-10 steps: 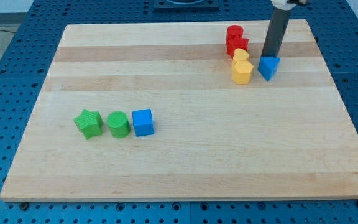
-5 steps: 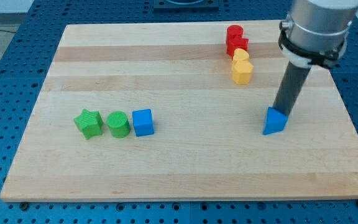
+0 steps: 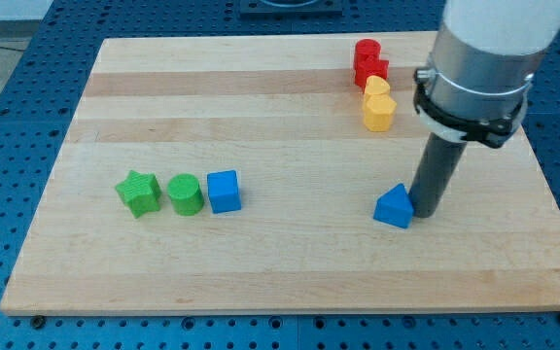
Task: Move the blue triangle to the right side of the blue cube
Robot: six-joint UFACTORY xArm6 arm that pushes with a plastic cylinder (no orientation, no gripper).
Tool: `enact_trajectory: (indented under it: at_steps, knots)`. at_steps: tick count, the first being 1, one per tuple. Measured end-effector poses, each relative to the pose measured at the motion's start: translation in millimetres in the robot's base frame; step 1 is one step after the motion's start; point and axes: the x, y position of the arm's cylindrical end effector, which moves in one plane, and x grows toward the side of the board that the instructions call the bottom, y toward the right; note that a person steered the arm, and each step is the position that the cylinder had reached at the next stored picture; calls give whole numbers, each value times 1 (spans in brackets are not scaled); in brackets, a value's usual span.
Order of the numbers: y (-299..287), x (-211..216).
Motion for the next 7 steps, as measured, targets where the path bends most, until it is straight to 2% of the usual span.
enact_trajectory:
  at_steps: [1,3,5,7]
  knots:
    - [-28,0]
    - [-45,36]
    - [-72,-10]
    - [-96,-29]
